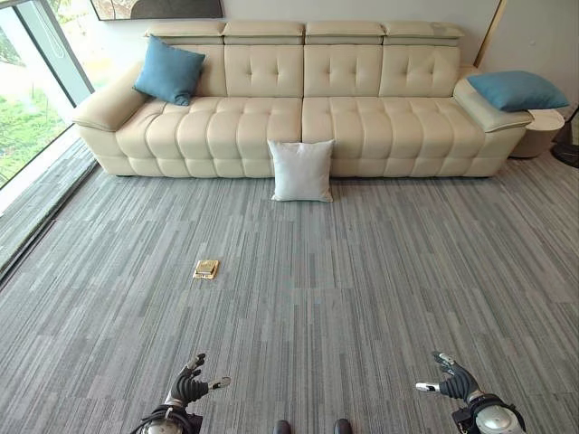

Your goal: Pick up all the scattered cushions and arrange them neatly on the sofa.

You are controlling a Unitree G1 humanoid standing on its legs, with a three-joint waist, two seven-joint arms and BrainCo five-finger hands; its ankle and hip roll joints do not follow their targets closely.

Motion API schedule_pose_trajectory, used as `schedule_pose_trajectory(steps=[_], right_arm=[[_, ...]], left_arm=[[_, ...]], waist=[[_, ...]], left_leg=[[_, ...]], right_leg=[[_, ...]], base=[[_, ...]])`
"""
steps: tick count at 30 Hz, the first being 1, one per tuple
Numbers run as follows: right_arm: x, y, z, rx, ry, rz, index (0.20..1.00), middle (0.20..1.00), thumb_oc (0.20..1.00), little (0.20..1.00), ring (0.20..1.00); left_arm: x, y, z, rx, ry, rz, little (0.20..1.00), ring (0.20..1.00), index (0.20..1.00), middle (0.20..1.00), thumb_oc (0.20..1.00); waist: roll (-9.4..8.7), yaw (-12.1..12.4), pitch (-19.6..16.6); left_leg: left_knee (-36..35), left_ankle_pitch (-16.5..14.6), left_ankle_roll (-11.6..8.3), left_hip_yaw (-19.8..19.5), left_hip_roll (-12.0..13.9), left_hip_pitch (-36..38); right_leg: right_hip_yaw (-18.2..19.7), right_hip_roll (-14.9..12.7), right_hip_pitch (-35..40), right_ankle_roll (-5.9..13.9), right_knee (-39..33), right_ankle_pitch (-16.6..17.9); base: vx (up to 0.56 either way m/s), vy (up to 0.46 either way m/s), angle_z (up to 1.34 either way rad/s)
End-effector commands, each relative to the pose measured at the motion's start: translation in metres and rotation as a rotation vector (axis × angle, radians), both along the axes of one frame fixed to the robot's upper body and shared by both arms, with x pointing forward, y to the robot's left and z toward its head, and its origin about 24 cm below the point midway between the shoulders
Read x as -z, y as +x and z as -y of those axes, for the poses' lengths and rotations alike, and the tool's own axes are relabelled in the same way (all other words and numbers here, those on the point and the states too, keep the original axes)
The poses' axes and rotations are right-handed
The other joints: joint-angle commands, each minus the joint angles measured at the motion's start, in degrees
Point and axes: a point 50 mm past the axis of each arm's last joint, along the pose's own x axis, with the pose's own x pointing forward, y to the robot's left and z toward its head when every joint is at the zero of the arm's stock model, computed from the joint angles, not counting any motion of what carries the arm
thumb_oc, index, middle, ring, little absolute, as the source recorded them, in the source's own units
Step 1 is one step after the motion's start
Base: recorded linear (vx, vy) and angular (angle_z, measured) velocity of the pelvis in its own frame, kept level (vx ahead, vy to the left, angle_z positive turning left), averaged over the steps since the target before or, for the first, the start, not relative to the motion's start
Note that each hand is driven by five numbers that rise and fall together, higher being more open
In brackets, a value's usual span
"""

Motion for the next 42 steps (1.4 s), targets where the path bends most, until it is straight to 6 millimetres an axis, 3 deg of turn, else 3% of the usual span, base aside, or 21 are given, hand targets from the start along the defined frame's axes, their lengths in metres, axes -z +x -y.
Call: schedule_pose_trajectory(steps=[1, 10, 21, 24, 25, 26, 27, 30, 31, 34, 36, 39, 40, 41, 42], right_arm=[[-0.01, 0.014, 0.006, 0.01, -0.01, 0.07, 1.0, 1.0, 1.0, 1.0, 1.0], [-0.008, 0.011, 0.005, 0.05, 0.013, 0.068, 1.0, 1.0, 1.0, 1.0, 1.0], [-0.013, 0.035, -0.002, 0.058, 0.022, 0.111, 1.0, 1.0, 1.0, 1.0, 1.0], [-0.017, 0.045, -0.01, 0.036, 0.039, 0.14, 1.0, 1.0, 1.0, 1.0, 1.0], [-0.022, 0.056, -0.019, -0.01, 0.044, 0.165, 1.0, 1.0, 1.0, 1.0, 1.0], [-0.025, 0.06, -0.022, -0.032, 0.045, 0.179, 1.0, 1.0, 1.0, 1.0, 1.0], [-0.027, 0.062, -0.024, -0.043, 0.046, 0.188, 1.0, 1.0, 1.0, 1.0, 1.0], [-0.026, 0.061, -0.023, -0.044, 0.042, 0.183, 1.0, 1.0, 1.0, 1.0, 1.0], [-0.027, 0.063, -0.024, -0.055, 0.042, 0.189, 1.0, 1.0, 1.0, 1.0, 1.0], [-0.028, 0.061, -0.025, -0.069, 0.041, 0.193, 1.0, 1.0, 1.0, 1.0, 1.0], [-0.027, 0.056, -0.023, -0.067, 0.043, 0.187, 1.0, 1.0, 1.0, 1.0, 1.0], [-0.028, 0.049, -0.016, -0.056, 0.038, 0.189, 1.0, 1.0, 1.0, 1.0, 1.0], [-0.03, 0.049, -0.013, -0.045, 0.036, 0.198, 1.0, 1.0, 1.0, 1.0, 1.0], [-0.03, 0.048, -0.012, -0.032, 0.037, 0.197, 1.0, 1.0, 1.0, 1.0, 1.0], [-0.03, 0.049, -0.01, -0.026, 0.036, 0.198, 1.0, 1.0, 1.0, 1.0, 1.0]], left_arm=[[-0.014, 0.02, -0.013, -0.023, 0.021, 0.089, 1.0, 1.0, 1.0, 1.0, 1.0], [-0.017, 0.022, -0.008, -0.02, -0.007, 0.118, 1.0, 1.0, 1.0, 1.0, 1.0], [-0.032, 0.042, -0.008, -0.039, -0.031, 0.213, 1.0, 1.0, 1.0, 1.0, 1.0], [-0.038, 0.048, -0.008, -0.043, -0.04, 0.25, 1.0, 1.0, 1.0, 1.0, 1.0], [-0.04, 0.052, -0.011, -0.035, -0.032, 0.252, 1.0, 1.0, 1.0, 1.0, 1.0], [-0.04, 0.052, -0.01, -0.023, -0.025, 0.245, 1.0, 1.0, 1.0, 1.0, 1.0], [-0.039, 0.052, -0.009, -0.018, -0.028, 0.244, 1.0, 1.0, 1.0, 1.0, 1.0], [-0.037, 0.052, -0.007, -0.018, -0.037, 0.239, 1.0, 1.0, 1.0, 1.0, 1.0], [-0.035, 0.053, -0.004, -0.021, -0.041, 0.234, 1.0, 1.0, 1.0, 1.0, 1.0], [-0.034, 0.055, 0.0, -0.003, -0.036, 0.227, 1.0, 1.0, 1.0, 1.0, 1.0], [-0.033, 0.052, 0.003, 0.017, -0.042, 0.221, 1.0, 1.0, 1.0, 1.0, 1.0], [-0.025, 0.044, 0.01, 0.026, -0.063, 0.185, 1.0, 1.0, 1.0, 1.0, 1.0], [-0.025, 0.045, 0.011, 0.037, -0.066, 0.181, 1.0, 1.0, 1.0, 1.0, 1.0], [-0.023, 0.045, 0.012, 0.041, -0.063, 0.171, 1.0, 1.0, 1.0, 1.0, 1.0], [-0.024, 0.049, 0.015, 0.056, -0.067, 0.176, 1.0, 1.0, 1.0, 1.0, 1.0]], waist=[[-2.12, -0.6, -0.3], [-2.36, -0.5, 0.3], [-2.94, 0.4, 1.5], [-3.19, 1.1, 2.0], [-2.91, 0.8, 3.7], [-2.67, 0.5, 4.4], [-2.42, -0.1, 4.8], [-2.08, -0.9, 5.3], [-2.09, -1.7, 5.8], [-1.86, -2.9, 6.1], [-2.02, -2.9, 5.4], [-0.14, -3.2, 3.8], [-0.46, -3.4, 3.7], [-0.62, -3.5, 3.7], [-1.2, -3.2, 4.3]], left_leg=[[1.3, -6.5, -1.39, -1.9, -0.2, 2.3], [2.2, -7.3, -1.3, -2.4, -0.2, 2.1], [8.6, -10.3, 0.19, -1.2, -2.2, -2.5], [10.1, -11.7, 1.68, -1.4, -3.4, -3.9], [10.8, -13.3, 2.69, -2.1, -3.9, -2.5], [10.5, -14.4, 2.95, -1.8, -3.8, -0.4], [9.7, -14.9, 2.87, -2.2, -3.8, 1.7], [9.2, -15.3, 2.53, -3.2, -3.8, 3.7], [8.9, -15.7, 2.0, -4.3, -4.0, 5.6], [8.6, -16.3, 1.02, -5.8, -3.6, 8.6], [9.1, -16.9, 0.34, -7.0, -3.8, 9.6], [18.2, -8.0, -5.8, -6.3, -0.9, 7.4], [24.7, -3.8, -7.48, -4.5, 0.4, 4.3], [27.3, -2.3, -7.74, -3.2, 1.1, 3.0], [29.9, -3.3, -6.5, -1.3, 1.3, -0.2]], right_leg=[[1.3, -1.2, 1.2, 3.71, 0.3, -5.5], [0.6, -1.3, 1.3, 3.54, 1.2, -6.4], [1.9, -2.7, -2.6, 4.69, 6.5, -7.3], [3.1, -3.8, -6.4, 6.83, 12.7, -7.3], [2.6, -4.4, -12.4, 8.64, 23.8, -4.4], [0.5, -4.8, -15.1, 7.93, 25.0, -3.5], [-2.1, -4.9, -17.5, 7.47, 22.2, -3.0], [-3.9, -4.6, -18.8, 7.4, 18.7, -2.8], [-5.9, -4.6, -20.8, 7.51, 14.4, -1.8], [-6.4, -3.9, -22.1, 7.58, 11.9, -0.7], [-6.1, -4.1, -20.5, 6.61, 10.8, -0.3], [-6.8, -1.7, -16.0, 3.36, 11.2, -1.9], [-6.7, -1.5, -13.9, 1.91, 10.8, -3.6], [-6.5, -1.1, -12.7, 1.09, 10.6, -4.7], [-5.6, -0.9, -10.2, 0.33, 10.3, -6.3]], base=[[0.0, 0.0, 0.0], [0.03, 0.002, 0.01], [0.05, 0.085, -0.02], [0.1, 0.212, -0.22], [0.27, 0.3, -0.42], [0.39, 0.197, -0.14], [0.29, 0.038, 0.03], [0.3, -0.037, 0.17], [0.41, -0.116, 0.3], [0.32, -0.116, 0.31], [0.37, -0.215, 0.63], [0.47, -0.327, 0.76], [0.34, -0.264, 0.33], [0.36, -0.28, 0.05], [0.31, -0.214, -0.2]])
